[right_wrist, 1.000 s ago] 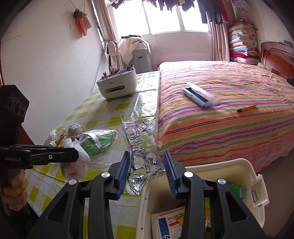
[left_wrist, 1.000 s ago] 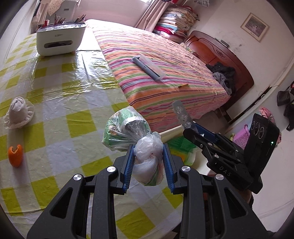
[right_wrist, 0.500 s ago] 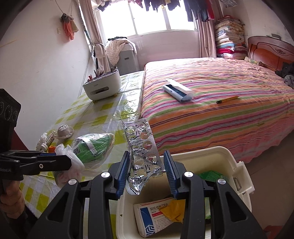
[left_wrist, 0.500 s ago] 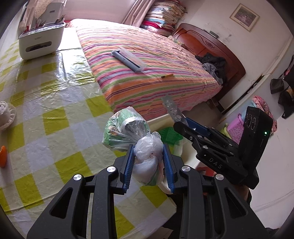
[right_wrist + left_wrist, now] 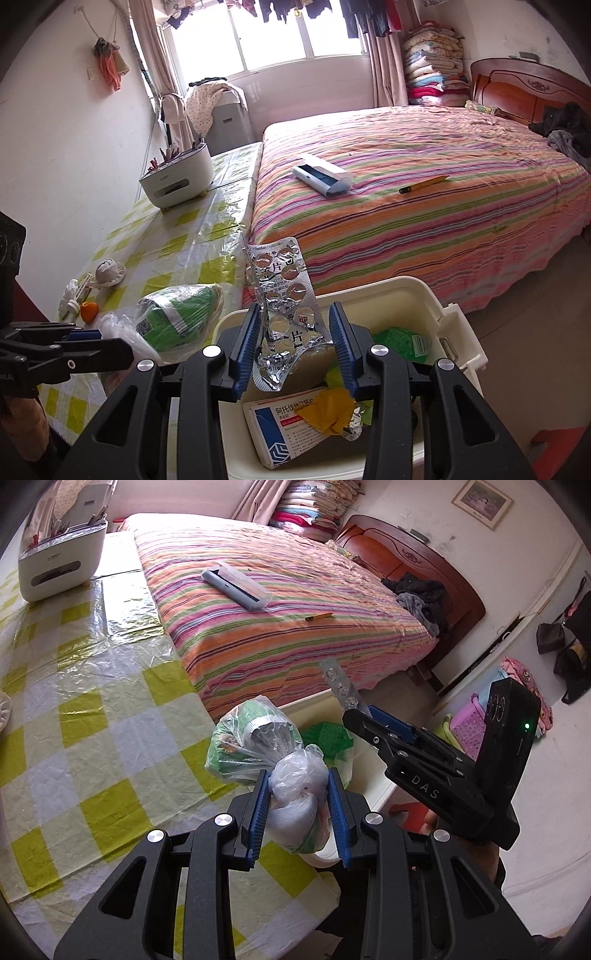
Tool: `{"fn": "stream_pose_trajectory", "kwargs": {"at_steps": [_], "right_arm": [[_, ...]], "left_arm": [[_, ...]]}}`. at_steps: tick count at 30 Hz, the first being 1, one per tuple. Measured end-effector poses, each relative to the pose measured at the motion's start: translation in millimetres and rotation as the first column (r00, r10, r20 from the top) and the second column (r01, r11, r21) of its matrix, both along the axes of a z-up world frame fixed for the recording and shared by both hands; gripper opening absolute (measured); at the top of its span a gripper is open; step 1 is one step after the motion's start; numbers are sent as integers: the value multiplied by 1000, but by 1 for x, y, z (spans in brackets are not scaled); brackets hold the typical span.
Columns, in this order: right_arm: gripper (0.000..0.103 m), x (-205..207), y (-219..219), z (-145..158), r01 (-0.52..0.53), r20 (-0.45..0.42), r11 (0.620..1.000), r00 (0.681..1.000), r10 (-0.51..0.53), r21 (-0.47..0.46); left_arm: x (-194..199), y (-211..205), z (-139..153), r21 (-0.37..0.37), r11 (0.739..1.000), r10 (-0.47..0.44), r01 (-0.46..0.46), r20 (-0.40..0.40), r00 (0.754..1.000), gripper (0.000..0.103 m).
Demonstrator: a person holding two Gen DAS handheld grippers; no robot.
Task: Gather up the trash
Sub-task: 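Carry the white bag and blister pack over the cream bin with both tools, then open the right tool to drop the blister pack while the left tool drops the white bag into the bin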
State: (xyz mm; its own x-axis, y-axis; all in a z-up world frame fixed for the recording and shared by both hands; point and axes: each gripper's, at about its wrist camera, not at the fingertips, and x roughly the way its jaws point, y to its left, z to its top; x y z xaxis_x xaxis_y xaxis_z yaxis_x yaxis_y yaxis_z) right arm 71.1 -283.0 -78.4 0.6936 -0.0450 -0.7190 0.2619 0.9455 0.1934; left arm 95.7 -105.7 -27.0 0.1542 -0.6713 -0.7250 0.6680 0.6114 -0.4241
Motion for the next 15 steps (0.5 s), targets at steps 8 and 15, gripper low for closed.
{"fn": "stream_pose_trajectory", "kwargs": {"at_steps": [8, 15], "right_arm": [[39, -3, -10, -1, 40, -5, 999, 999, -40, 14], [53, -8, -24, -2, 101, -1, 994, 995, -101, 51]], "left_arm": [[-4, -10, -3, 6, 1000, -23, 23, -1, 1000, 30], [-4, -18, -8, 13, 999, -34, 35, -9, 999, 30]]}}
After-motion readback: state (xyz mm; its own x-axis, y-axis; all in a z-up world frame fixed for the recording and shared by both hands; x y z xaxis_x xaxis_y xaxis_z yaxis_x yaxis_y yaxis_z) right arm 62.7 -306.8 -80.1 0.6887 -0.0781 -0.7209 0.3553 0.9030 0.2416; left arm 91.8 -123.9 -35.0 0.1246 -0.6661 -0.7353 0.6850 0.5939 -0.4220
